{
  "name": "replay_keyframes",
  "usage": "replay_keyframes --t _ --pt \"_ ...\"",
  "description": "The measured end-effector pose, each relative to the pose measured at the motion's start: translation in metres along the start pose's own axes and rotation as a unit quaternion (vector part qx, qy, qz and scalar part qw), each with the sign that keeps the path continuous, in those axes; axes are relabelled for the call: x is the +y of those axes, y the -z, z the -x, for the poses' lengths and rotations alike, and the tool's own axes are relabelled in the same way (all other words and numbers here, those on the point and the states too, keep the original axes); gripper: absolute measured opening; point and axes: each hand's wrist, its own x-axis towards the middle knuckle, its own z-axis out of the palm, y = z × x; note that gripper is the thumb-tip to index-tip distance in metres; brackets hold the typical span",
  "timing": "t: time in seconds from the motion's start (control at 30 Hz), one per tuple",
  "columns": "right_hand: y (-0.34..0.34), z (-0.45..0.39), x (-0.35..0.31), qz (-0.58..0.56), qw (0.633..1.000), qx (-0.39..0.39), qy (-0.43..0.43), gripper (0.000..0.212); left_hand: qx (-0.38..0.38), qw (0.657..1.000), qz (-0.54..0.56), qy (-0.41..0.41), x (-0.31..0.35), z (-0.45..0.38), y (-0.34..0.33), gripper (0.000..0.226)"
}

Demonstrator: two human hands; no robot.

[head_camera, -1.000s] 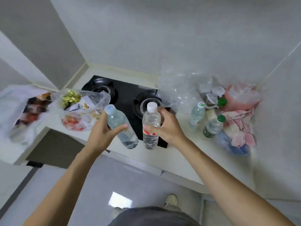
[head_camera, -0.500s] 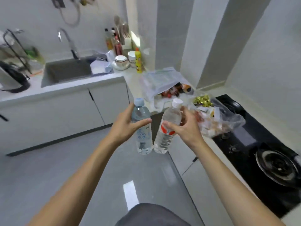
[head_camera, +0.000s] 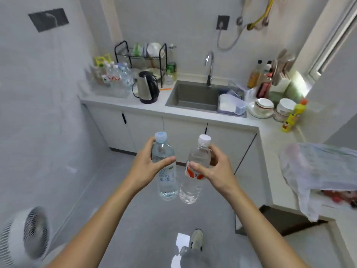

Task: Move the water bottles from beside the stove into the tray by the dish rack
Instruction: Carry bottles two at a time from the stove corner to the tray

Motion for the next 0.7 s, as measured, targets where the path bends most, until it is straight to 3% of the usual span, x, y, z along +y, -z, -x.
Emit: replay_keyframes --t 0.4,0.57,0.7 --pt "-0.147 -0.281 -0.019 0.018 0.976 -0.206 0.075 0.055 0.181 0.977 -0.022 0.114 -0.066 -0.15 0.141 0.057" --pt "-0.228 -0.371 -0.031 0.006 0.965 -0.25 0.084 0.054 0.252 0.958 -0.021 0.132 -0.111 -0.195 0.2 0.071" --pt "-0.298 -0.441 -0.033 0.016 0.961 -0.265 0.083 0.048 0.28 0.95 -0.018 0.138 -0.16 -0.25 0.26 0.068"
